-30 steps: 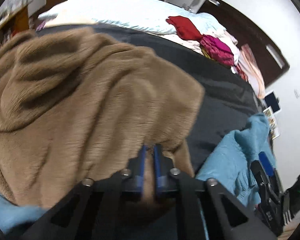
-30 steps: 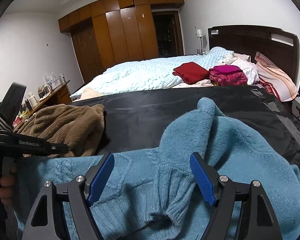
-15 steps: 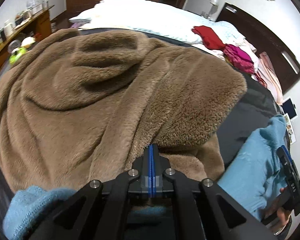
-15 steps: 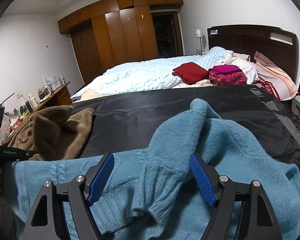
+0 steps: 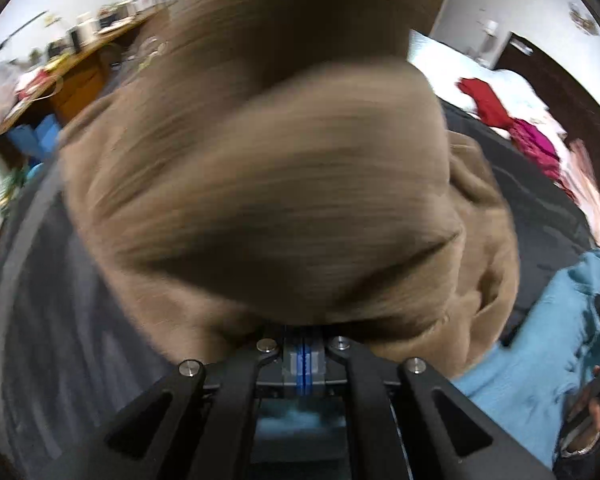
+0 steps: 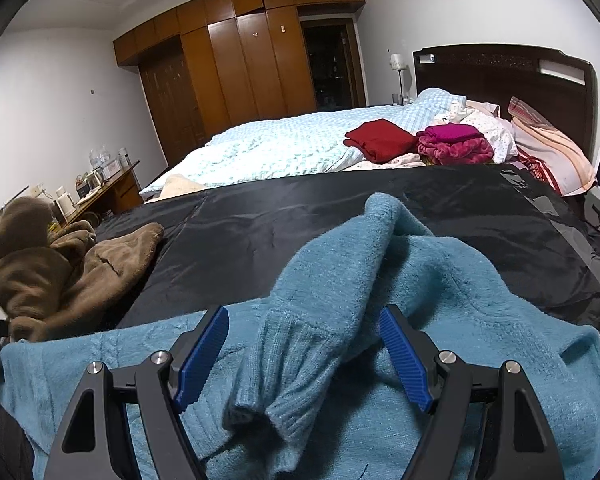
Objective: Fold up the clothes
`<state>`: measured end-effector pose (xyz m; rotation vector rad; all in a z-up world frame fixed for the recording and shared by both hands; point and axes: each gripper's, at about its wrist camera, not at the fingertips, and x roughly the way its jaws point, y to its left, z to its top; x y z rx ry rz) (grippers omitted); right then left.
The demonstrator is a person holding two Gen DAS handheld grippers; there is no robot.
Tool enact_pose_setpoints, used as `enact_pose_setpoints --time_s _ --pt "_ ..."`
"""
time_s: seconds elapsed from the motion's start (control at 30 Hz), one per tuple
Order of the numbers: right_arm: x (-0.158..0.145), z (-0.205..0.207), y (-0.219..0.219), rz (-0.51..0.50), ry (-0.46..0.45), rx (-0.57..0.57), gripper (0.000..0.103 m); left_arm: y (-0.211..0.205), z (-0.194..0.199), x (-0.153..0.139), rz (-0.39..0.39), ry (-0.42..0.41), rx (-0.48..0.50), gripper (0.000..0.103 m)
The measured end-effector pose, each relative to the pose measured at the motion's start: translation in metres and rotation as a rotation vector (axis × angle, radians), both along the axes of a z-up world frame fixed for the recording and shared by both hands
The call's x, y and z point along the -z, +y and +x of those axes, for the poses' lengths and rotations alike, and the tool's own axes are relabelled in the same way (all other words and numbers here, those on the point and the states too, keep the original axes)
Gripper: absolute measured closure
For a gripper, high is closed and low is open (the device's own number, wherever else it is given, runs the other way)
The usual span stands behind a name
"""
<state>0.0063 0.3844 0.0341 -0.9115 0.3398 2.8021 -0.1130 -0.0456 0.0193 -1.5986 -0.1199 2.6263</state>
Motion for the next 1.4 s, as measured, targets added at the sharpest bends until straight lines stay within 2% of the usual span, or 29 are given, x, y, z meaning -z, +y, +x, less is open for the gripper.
enact_pose_setpoints --time_s 0.07,0.1,0.13,0.23,0.3,0.37,0.47,0.5,0.57,0.63,0.7,0.77,0.87,1.03,1.13,1.4 --pt "0.0 0.0 -0.001 0.002 0.0 -0.001 0.023 -0.016 0.007 0.0 -0.063 0.01 -0.055 0.099" --pt "0.0 0.0 -0.001 0.003 0.0 -0.002 0.023 -0.02 0.009 0.0 -0.07 0.008 -0.068 0.099" --pt "0.0 -0.001 -0.001 0.004 0.0 -0.002 0.023 -0.027 0.012 0.002 -0.145 0.003 -0.123 0.099" --pt "0.0 -0.001 -0.002 0.008 0.002 -0.003 0.023 -0.061 0.022 0.005 -0.218 -0.001 -0.252 0.098" --pt "0.0 -0.002 -0.002 0.01 0.002 -0.005 0.023 -0.08 0.035 0.001 -0.118 0.018 -0.292 0.098" --pt "0.0 -0.003 -0.002 0.007 0.001 -0.002 0.023 -0.081 0.045 -0.014 -0.104 0.07 -0.293 0.098" --pt "0.0 -0.004 -0.003 0.005 -0.003 -0.003 0.023 -0.045 0.05 -0.036 -0.089 0.147 -0.206 0.096" --pt "0.0 -0.004 -0.003 0.005 -0.003 -0.001 0.023 -0.034 0.053 -0.044 -0.084 0.172 -0.169 0.091" --pt "0.0 -0.003 -0.002 0.005 -0.001 0.003 0.023 -0.003 0.058 -0.058 -0.063 0.219 -0.067 0.08" --pt "0.0 -0.002 -0.002 0.002 0.002 0.005 0.023 0.021 0.06 -0.065 -0.02 0.244 0.043 0.058" --pt "0.0 -0.002 -0.002 0.0 0.001 0.006 0.023 0.054 0.072 -0.074 0.022 0.267 0.15 0.048" --pt "0.001 -0.003 -0.002 -0.002 -0.006 0.002 0.023 0.095 0.073 -0.075 0.049 0.266 0.263 0.042" --pt "0.002 -0.004 -0.002 -0.005 -0.011 0.0 0.023 0.154 0.057 -0.066 0.077 0.206 0.384 0.04" --pt "0.002 -0.003 -0.002 -0.007 -0.011 -0.005 0.023 0.219 0.038 -0.036 0.016 0.092 0.418 0.04" --pt "0.001 -0.004 -0.003 -0.003 -0.009 -0.009 0.023 0.233 0.025 -0.018 -0.038 0.047 0.405 0.04" --pt "0.002 -0.008 -0.005 -0.002 -0.018 -0.02 0.023 0.204 0.0 0.013 -0.129 0.008 0.302 0.04"
